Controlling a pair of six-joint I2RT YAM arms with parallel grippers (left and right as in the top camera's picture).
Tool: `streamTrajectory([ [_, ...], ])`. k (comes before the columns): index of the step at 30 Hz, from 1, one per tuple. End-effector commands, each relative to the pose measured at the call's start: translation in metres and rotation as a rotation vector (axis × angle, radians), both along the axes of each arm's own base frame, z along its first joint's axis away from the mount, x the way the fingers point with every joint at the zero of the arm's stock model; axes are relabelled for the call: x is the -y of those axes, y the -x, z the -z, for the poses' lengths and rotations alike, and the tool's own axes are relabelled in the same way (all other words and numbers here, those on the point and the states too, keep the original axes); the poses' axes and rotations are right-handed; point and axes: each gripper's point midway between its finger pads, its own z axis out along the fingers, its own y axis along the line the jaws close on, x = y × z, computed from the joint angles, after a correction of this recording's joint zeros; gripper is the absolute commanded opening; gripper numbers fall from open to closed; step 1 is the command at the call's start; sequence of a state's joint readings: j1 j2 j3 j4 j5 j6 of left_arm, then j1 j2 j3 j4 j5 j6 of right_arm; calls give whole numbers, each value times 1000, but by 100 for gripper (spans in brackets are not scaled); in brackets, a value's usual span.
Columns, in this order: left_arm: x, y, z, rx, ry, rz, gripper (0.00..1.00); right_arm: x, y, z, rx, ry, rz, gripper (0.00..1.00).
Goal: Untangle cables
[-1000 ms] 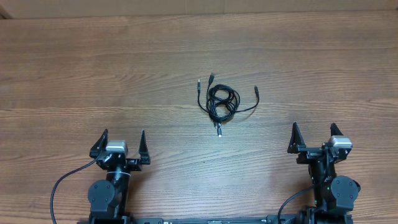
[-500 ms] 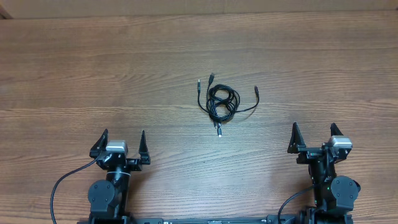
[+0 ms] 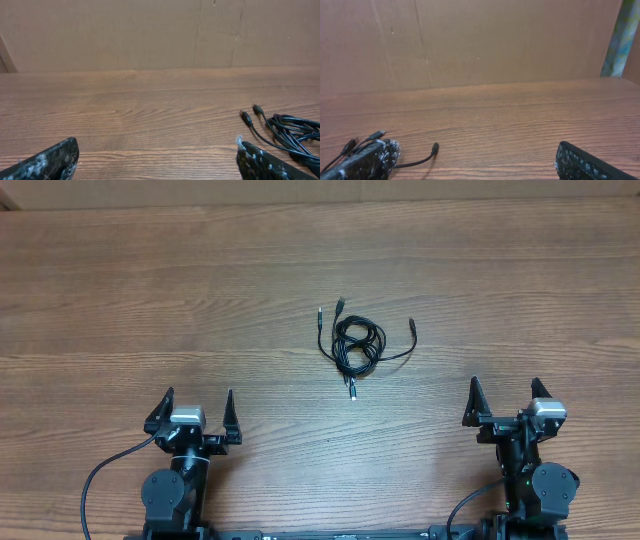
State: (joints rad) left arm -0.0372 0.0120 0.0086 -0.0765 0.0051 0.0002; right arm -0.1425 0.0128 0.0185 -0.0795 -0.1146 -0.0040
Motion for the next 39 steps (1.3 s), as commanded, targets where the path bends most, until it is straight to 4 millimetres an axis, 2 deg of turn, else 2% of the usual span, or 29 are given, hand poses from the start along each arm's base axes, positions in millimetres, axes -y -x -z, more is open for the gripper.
streamTrajectory([
  [1,-3,0,0,3,-4,-13,100,3,0,2,3,5,17,100],
  [10,-2,0,0,5,11,-9,100,3,0,2,3,5,17,100],
  [14,14,1,-1,7,34,81,100,3,0,2,3,5,17,100],
  [21,30,8,-7,-27,109,169,100,3,0,2,3,5,17,100],
  [27,35,20,-33,-92,112,196,100,3,0,2,3,5,17,100],
  [30,38,21,-54,-128,116,217,100,3,0,2,3,5,17,100],
  [33,41,17,-70,-172,111,233,100,3,0,2,3,5,17,100],
  [39,44,-1,-87,-339,102,240,100,3,0,2,3,5,17,100],
])
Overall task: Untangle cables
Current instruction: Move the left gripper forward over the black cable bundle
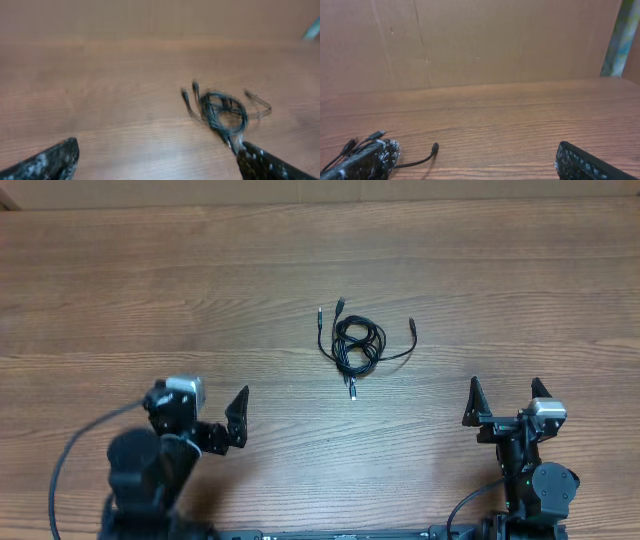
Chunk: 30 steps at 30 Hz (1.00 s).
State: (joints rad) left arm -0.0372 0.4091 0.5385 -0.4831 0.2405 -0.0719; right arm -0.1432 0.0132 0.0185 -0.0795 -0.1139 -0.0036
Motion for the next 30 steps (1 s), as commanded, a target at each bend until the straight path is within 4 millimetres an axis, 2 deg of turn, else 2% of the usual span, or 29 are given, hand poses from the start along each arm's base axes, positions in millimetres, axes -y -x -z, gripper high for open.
streamTrajectory([
  [1,7,-14,-21,-105,-6,49,100,3,0,2,3,6,16,100],
  [8,19,-38,-40,-317,-44,124,100,3,0,2,3,6,16,100],
  [12,42,-51,-44,-388,-108,229,100,3,0,2,3,6,16,100],
  [20,96,-79,-28,-609,-174,385,100,3,0,2,3,6,16,100],
  [26,114,-92,-26,-706,-218,439,100,3,0,2,3,6,16,100],
  [30,122,-101,-15,-789,-263,443,100,3,0,2,3,6,16,100],
])
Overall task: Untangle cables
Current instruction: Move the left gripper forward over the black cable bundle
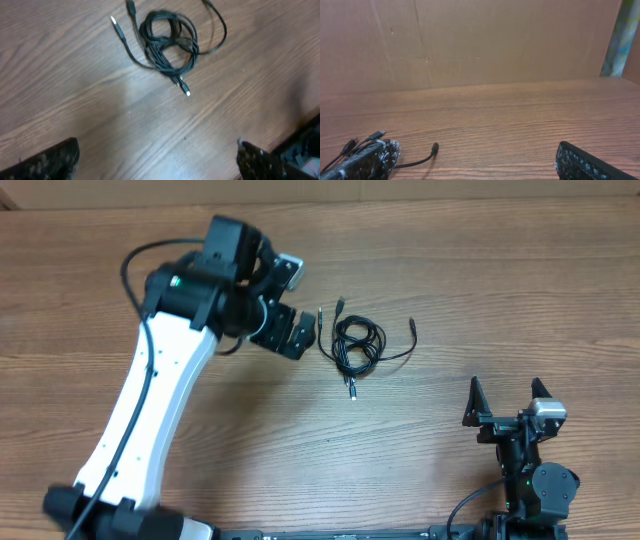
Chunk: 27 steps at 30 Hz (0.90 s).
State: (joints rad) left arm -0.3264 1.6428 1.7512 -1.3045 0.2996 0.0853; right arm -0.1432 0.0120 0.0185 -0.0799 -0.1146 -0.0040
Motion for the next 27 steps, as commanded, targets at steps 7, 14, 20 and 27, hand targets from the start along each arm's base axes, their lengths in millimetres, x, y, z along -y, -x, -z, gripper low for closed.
streamTrajectory([
  [7,13,-17,35,-108,-178,60,100,3,0,2,2,5,17,100],
  [14,30,-34,51,-94,-162,56,100,3,0,2,2,5,16,100],
  [20,34,-42,50,-93,-129,-32,100,3,0,2,3,5,16,100],
  [27,50,-47,45,-53,-79,4,100,3,0,2,2,5,16,100],
])
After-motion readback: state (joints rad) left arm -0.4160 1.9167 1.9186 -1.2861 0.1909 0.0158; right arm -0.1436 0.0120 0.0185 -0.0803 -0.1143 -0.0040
